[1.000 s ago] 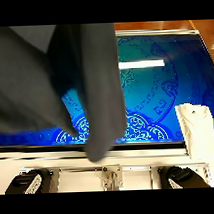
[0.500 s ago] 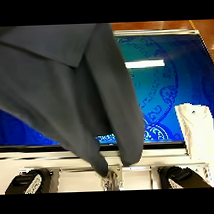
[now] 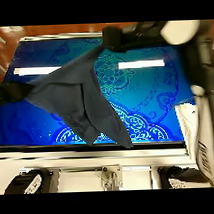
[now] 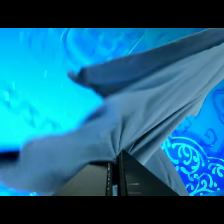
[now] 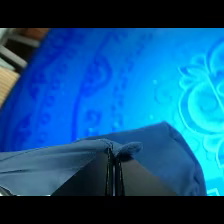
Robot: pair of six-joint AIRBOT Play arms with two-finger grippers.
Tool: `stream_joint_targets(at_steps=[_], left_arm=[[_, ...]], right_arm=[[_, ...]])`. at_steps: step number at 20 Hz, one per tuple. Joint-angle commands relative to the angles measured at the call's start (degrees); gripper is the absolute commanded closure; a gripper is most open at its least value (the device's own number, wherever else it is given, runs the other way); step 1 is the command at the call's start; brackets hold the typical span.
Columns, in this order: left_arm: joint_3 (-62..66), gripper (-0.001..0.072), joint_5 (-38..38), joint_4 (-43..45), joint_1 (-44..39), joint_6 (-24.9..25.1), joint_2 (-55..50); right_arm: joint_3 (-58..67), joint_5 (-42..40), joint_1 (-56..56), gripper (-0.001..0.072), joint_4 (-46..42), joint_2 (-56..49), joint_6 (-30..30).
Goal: Fold the shirts.
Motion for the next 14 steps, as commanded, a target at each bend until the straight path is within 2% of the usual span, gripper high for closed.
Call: stream_joint_targets(at_steps=[1, 4, 5, 6, 7, 8, 10, 12, 13, 14], left_arm=[[-12.24, 0.0667, 9.35, -5.60, -0.04, -1.95, -4.46], [-15.50, 0.0667, 11.93, -9.55, -0.02, -1.60, -9.70], [-15.39, 0.0666, 12.22, -10.40, -0.02, -0.07, -11.13], [-15.30, 0.0605, 12.96, -10.80, 0.04, 1.38, -11.82], [-14.95, 0.0325, 13.70, -10.67, 0.17, 3.54, -12.04], [-14.10, 0.0009, 13.73, -10.58, 1.16, 5.46, -12.13], [-11.23, 0.0004, 10.97, -8.13, 5.97, 5.46, -12.20], [-8.94, 0.0005, 6.03, -5.42, 12.79, 5.40, -12.20], [-8.98, 0.0005, 3.32, -5.27, 16.46, 5.33, -12.24], [-9.68, 0.0005, 0.59, -5.27, 19.32, 5.16, -12.50]], right_arm=[[0.07, 2.08, 0.07, 0.0660, -2.03, -9.55, 3.13], [0.09, 2.14, 0.00, 0.0630, -0.68, -11.41, 4.63], [0.09, 1.68, -0.33, 0.0371, -2.03, -10.58, 4.63], [0.09, 1.88, -1.05, 0.0030, -3.72, -9.25, 4.28], [0.09, 3.41, -2.27, 0.0026, -4.94, -7.50, 3.32], [0.09, 6.34, -4.09, 0.0026, -6.84, -5.14, 1.68], [0.09, 15.93, -8.33, 0.0026, -15.26, 0.04, -2.75], [0.07, 30.73, -13.11, 0.0043, -28.41, 4.35, -7.04], [0.00, 37.13, -15.80, 0.0134, -33.33, 5.51, -9.42], [0.00, 42.25, -18.86, 0.0159, -34.86, 6.19, -11.56]])
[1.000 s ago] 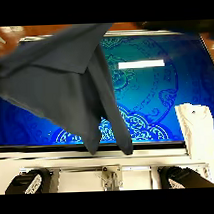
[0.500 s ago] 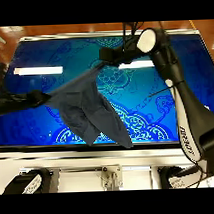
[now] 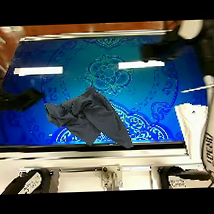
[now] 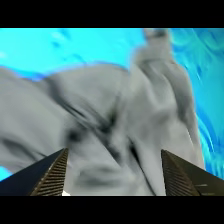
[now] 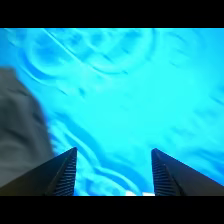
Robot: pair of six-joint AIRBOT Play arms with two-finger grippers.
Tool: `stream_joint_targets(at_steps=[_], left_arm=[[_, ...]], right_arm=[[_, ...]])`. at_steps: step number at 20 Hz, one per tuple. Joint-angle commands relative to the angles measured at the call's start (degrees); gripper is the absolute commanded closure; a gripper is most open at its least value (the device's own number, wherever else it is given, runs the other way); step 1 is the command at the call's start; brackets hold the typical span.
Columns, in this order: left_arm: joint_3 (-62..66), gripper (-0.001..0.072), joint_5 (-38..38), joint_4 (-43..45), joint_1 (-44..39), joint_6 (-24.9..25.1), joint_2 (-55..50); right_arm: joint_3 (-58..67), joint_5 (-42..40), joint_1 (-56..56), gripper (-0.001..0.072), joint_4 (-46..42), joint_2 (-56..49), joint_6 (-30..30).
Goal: Fold the shirts.
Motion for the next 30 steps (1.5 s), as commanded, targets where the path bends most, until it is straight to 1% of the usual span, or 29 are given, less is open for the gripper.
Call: stream_joint_targets(at_steps=[1, 3, 4, 5, 7, 9, 11, 13, 14, 15, 18, 20, 21, 22, 23, 24, 25, 26, 28, 30], left_arm=[[-0.68, 0.0005, -9.86, 1.36, 9.51, 0.68, -0.94], [-6.34, 0.0005, -13.81, 1.73, 10.67, 1.14, -1.49], [-10.69, 0.0004, -13.64, 1.62, 9.68, 1.11, -1.49], [-14.75, 0.0003, -12.50, 1.40, 8.07, 1.14, -1.51], [-21.84, 0.0002, -7.45, 0.72, 3.32, 1.11, -1.51], [-26.51, 0.0002, -0.39, -1.33, -2.45, 1.07, -1.51], [-28.44, 0.0003, 4.70, -5.55, -7.13, 1.01, -1.73], [-28.46, 0.0002, 9.33, -8.55, -10.60, -0.48, -3.19], [-28.46, 0.0002, 11.21, -10.36, -11.98, -0.46, -4.11], [-28.44, 0.0002, 12.48, -12.15, -13.35, -0.42, -5.44], [-28.22, 0.0002, 12.72, -14.12, -17.29, -0.09, -11.89], [-28.22, 0.0004, 14.73, -18.80, -19.30, 2.69, -14.58], [-28.22, 0.0023, 16.74, -21.07, -20.22, 3.23, -15.04], [-28.22, 0.0163, 18.80, -23.34, -20.94, 3.21, -15.15], [-28.22, 0.0338, 20.15, -25.53, -21.35, 3.23, -15.12], [-28.22, 0.0463, 20.52, -26.80, -21.53, 3.28, -15.10], [-28.22, 0.0611, 20.04, -26.95, -21.53, 3.91, -14.99], [-28.22, 0.0667, 18.99, -26.99, -21.51, 5.90, -14.88], [-28.22, 0.0668, 16.41, -26.99, -21.51, 8.07, -14.34], [-28.22, 0.0668, 14.86, -26.97, -21.51, 8.81, -12.74]], right_arm=[[-0.48, 20.06, -10.67, 0.0159, -10.03, 4.70, -5.70], [-4.44, 19.74, -17.84, 0.0158, 2.62, 6.84, -3.85], [-7.67, 19.32, -20.74, 0.0138, 8.31, 7.69, -3.58], [-11.30, 18.78, -22.69, 0.0077, 12.63, 8.33, -3.48], [-19.93, 18.03, -24.83, 0.0076, 19.54, 9.49, -3.56], [-27.96, 16.09, -24.85, 0.0076, 20.68, 10.99, -4.68], [-34.34, 12.72, -24.83, 0.0077, 20.96, 12.48, -4.68], [-38.36, 11.87, -24.85, 0.0077, 20.87, 12.96, -4.79], [-39.76, 12.07, -24.85, 0.0077, 20.85, 12.96, -5.22], [-40.96, 12.00, -24.85, 0.0077, 20.85, 12.96, -5.75], [-44.00, 9.75, -24.83, 0.0076, 20.94, 12.96, -6.19], [-45.64, 8.63, -24.83, 0.0077, 20.92, 12.96, -6.75], [-46.75, 8.33, -24.83, 0.0077, 20.94, 12.96, -7.08], [-48.19, 8.11, -24.83, 0.0076, 21.07, 12.96, -7.02], [-50.14, 7.76, -24.76, 0.0076, 22.03, 12.96, -7.08], [-52.94, 6.88, -24.79, 0.0076, 24.00, 12.96, -7.43], [-55.98, 5.57, -24.76, 0.0076, 25.97, 12.96, -7.89], [-59.58, 3.52, -24.76, 0.0076, 28.44, 12.96, -8.39], [-66.45, -0.90, -23.34, 0.0076, 32.06, 12.96, -9.94], [-71.95, -5.99, -18.99, 0.0076, 32.28, 12.96, -10.64]])
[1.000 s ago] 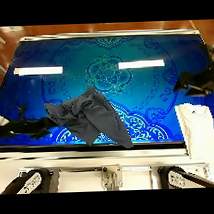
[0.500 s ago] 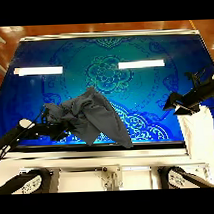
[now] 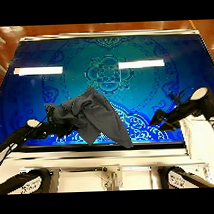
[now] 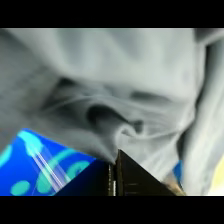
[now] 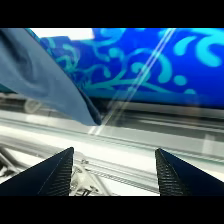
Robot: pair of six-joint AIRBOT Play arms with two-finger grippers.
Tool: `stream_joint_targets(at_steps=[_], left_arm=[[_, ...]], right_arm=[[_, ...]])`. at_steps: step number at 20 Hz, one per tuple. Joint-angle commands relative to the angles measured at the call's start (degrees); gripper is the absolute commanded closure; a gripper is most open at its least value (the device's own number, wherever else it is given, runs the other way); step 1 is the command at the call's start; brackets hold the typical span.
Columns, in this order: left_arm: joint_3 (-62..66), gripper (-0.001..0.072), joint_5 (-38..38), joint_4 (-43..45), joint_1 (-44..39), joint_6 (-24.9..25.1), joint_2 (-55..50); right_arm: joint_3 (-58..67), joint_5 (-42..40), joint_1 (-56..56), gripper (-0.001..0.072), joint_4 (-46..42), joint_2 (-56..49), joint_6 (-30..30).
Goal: Fold the shirts.
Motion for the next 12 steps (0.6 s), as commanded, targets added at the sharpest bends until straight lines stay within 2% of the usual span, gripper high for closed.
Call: stream_joint_targets(at_steps=[1, 6, 12], left_arm=[[0.02, 0.0668, -2.32, -1.40, -0.28, 2.27, 2.56], [0.02, 0.0668, -3.04, -1.40, -0.17, 2.23, 12.59], [0.02, 0.0668, -3.69, -1.49, -0.17, 0.35, 23.10]], right_arm=[[-9.84, -9.66, 6.19, 0.0076, 3.15, 0.04, -1.49], [-12.98, -20.17, 16.26, 0.0076, 3.26, -0.02, 2.38], [-12.98, -24.44, 24.28, 0.0077, 7.63, -3.91, 3.85]])
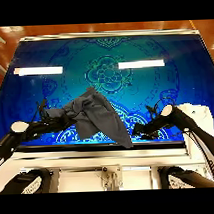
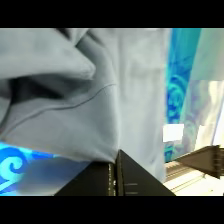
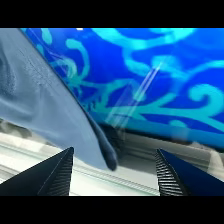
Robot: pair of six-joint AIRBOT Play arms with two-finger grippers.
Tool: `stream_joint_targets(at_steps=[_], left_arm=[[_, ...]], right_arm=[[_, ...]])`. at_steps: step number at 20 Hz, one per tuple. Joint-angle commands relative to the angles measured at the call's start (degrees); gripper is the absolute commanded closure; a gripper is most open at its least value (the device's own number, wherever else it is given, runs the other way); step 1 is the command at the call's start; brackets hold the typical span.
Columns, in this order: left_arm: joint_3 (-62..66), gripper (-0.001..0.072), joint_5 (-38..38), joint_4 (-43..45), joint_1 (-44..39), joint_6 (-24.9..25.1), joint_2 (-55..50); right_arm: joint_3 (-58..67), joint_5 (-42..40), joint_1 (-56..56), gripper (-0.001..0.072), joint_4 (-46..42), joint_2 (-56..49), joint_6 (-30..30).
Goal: Fold the shirts.
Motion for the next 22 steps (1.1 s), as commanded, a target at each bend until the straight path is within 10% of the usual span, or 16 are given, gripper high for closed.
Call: stream_joint_targets(at_steps=[1, 6, 8, 10, 16, 22], left_arm=[[0.07, 0.0668, -0.61, -0.13, 0.02, -0.96, 5.84], [2.62, 0.0668, -0.59, -0.09, 0.02, -1.18, 9.49], [5.22, 0.0668, -0.37, -0.07, 0.02, -1.14, 9.46], [8.04, 0.0668, -0.66, -0.04, 0.02, -0.72, 9.46], [20.87, 0.0669, -8.55, 10.45, 0.02, -0.76, 9.49], [44.37, 0.0669, -17.94, 33.42, 0.02, -10.62, 10.14]], right_arm=[[-0.33, -4.74, 5.75, 0.0077, 3.80, -2.51, 0.90], [-0.33, -5.97, 9.31, 0.0105, 7.30, -3.23, 2.25], [-0.33, -5.46, 9.31, 0.0455, 8.94, -3.23, 2.27], [0.39, -5.29, 9.29, 0.0658, 10.05, -3.23, 1.33], [15.19, 8.07, 4.07, 0.0660, -1.14, 2.21, -1.88], [37.03, -1.49, -7.56, 0.0661, -1.97, 22.99, -1.84]])
